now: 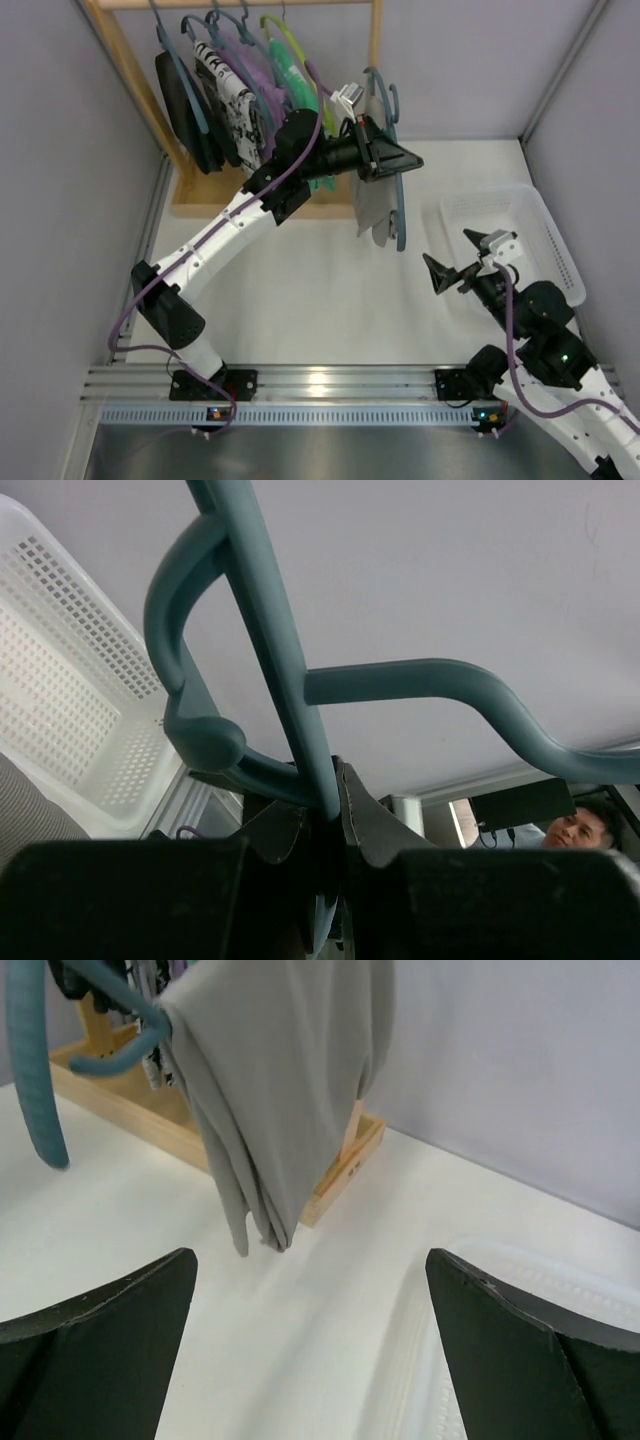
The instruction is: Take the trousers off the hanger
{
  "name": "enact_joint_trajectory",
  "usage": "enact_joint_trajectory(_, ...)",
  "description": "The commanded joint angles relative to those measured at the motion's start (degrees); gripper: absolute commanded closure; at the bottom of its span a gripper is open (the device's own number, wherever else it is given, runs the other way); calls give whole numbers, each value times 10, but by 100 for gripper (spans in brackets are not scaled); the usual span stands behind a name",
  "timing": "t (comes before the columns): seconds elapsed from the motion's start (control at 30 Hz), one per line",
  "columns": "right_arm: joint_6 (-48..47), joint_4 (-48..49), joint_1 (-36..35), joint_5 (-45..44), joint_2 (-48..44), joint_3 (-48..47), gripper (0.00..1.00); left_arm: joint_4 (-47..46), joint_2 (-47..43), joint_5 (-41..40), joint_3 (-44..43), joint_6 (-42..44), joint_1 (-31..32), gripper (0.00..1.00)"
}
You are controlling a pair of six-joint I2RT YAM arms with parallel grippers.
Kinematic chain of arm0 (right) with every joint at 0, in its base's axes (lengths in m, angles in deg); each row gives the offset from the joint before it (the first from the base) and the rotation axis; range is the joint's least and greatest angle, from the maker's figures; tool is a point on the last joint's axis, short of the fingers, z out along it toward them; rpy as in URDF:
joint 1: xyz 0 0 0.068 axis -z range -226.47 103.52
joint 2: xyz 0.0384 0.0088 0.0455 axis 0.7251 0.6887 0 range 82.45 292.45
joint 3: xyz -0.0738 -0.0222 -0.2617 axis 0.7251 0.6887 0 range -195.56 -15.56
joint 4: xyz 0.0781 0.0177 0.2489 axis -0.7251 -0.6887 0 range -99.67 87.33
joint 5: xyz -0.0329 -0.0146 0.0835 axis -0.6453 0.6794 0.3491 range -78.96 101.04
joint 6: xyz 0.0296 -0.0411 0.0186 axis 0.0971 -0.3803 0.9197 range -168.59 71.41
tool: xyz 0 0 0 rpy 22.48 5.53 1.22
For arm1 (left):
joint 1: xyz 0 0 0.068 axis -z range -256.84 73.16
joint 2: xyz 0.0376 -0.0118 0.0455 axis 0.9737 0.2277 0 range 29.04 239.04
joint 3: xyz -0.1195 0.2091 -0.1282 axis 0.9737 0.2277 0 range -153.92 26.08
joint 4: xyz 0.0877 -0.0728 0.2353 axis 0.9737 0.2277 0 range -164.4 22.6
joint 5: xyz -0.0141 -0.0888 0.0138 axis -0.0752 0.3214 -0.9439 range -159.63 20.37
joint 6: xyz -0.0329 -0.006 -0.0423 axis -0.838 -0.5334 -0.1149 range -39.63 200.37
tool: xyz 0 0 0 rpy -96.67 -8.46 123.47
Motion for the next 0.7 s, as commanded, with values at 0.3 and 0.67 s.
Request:
enact_joint_trajectory(0.3, -66, 173, 5, 115, 63, 85, 1, -110, -53, 60, 40, 4, 2, 100)
enact_joint_trajectory(0.67, -74, 272, 5, 149, 117, 105, 10, -114, -60, 86, 41, 3, 3, 100)
